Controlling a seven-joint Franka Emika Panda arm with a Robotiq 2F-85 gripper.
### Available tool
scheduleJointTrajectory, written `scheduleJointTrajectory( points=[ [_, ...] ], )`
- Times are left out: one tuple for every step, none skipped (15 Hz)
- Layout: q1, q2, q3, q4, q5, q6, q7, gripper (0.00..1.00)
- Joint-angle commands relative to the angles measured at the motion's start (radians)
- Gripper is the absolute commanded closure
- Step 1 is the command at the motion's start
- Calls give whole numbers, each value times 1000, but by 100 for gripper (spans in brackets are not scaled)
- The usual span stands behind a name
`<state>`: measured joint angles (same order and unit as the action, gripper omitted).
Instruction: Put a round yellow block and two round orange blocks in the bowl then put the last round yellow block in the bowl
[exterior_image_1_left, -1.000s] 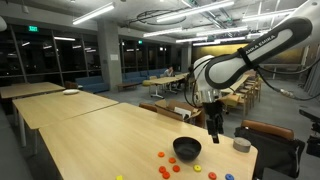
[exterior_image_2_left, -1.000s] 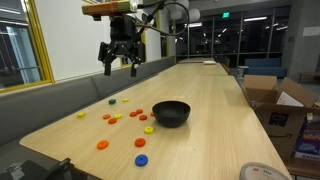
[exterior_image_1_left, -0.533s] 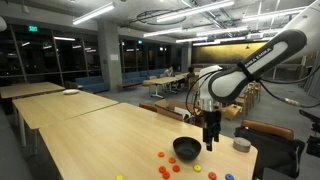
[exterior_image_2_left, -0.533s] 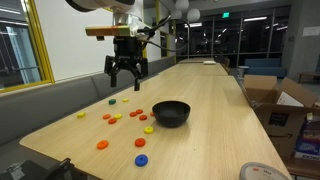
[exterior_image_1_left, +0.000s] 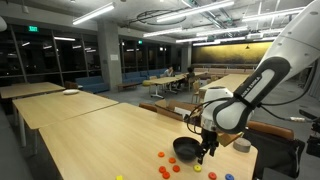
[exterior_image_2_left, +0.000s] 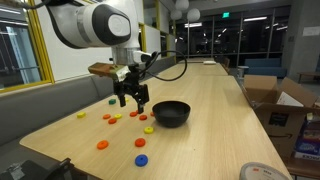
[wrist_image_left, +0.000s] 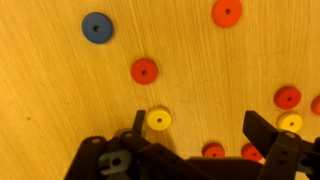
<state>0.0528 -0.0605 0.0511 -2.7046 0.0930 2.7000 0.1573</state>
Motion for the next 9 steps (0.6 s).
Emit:
scheduleJointTrajectory(
  points=[
    [-13, 131, 4, 22, -97, 199, 180, 0],
    [-10, 163, -15, 31, -154, 239, 240, 0],
    [1, 185, -43, 37, -208, 266, 295, 0],
    [21, 208, -82, 47, -265, 279, 352, 0],
    [45, 222, -125, 55, -312, 278, 399, 0],
    [74, 233, -170, 67, -358, 264, 447, 0],
    [70, 249, -179, 75, -403, 265, 494, 0],
    [82, 261, -198, 82, -421, 267, 519, 0],
    [84, 273, -202, 88, -423, 273, 535, 0]
  ],
)
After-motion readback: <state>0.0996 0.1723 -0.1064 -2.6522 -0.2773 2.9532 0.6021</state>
